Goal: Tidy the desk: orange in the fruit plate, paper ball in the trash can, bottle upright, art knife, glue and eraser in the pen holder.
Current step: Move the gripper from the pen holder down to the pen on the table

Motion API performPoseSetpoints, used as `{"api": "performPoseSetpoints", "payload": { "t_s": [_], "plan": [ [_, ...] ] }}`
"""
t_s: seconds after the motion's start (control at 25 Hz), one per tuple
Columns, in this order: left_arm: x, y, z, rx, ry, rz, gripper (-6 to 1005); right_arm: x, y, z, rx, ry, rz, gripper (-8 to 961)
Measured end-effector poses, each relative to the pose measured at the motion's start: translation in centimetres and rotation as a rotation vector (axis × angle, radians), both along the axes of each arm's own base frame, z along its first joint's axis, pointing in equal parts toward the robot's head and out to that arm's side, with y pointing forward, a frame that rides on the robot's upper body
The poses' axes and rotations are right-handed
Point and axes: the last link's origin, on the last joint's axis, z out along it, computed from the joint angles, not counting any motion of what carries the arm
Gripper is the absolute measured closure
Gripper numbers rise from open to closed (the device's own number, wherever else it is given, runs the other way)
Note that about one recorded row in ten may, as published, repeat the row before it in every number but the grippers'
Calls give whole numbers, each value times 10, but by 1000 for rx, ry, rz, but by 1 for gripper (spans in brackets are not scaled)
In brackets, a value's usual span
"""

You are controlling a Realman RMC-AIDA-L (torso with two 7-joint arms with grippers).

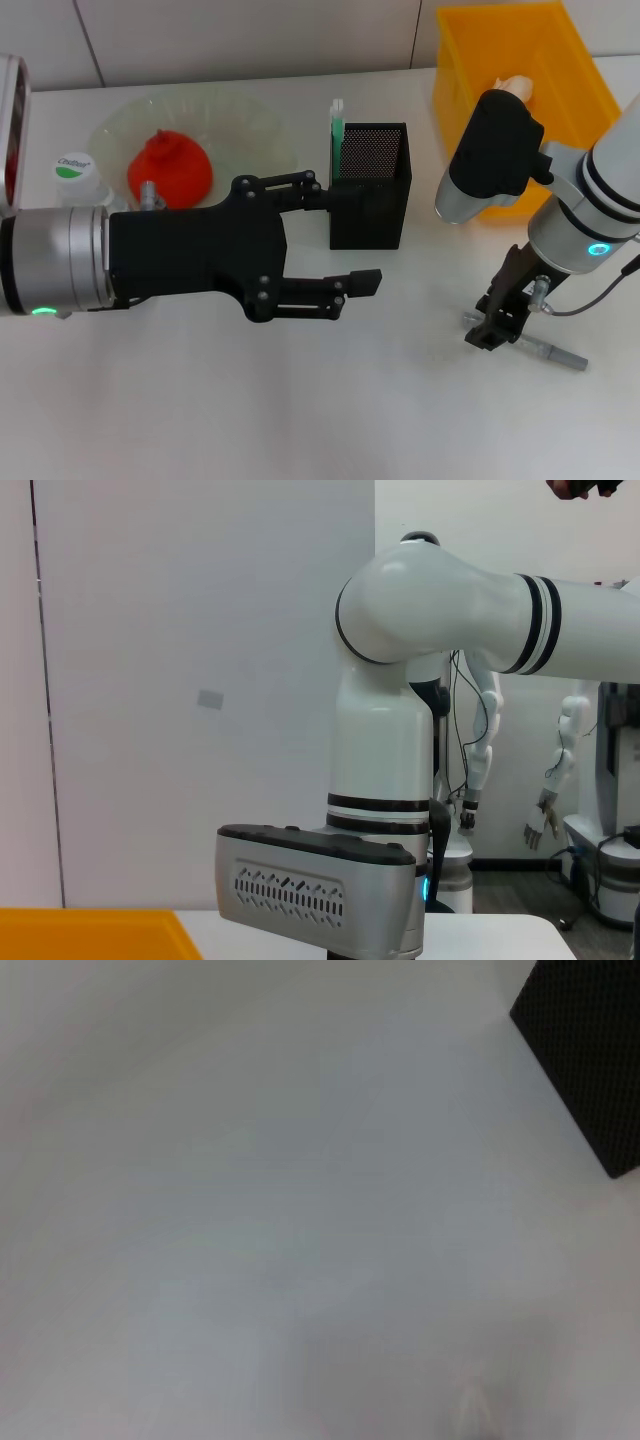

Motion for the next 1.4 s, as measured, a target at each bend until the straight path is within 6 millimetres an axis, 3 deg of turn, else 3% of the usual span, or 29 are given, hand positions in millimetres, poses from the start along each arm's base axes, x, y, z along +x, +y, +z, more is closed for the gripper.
{"api": "performPoseSetpoints", "payload": {
  "t_s": [1.04, 1.4],
  "plan": [
    [1, 2, -1, 2, -1, -9, 205, -1, 3, -4, 10, -3, 3, 636],
    [3, 3, -1, 4, 1, -14, 205, -3, 5, -4, 23, 2, 8, 802]
  ]
}}
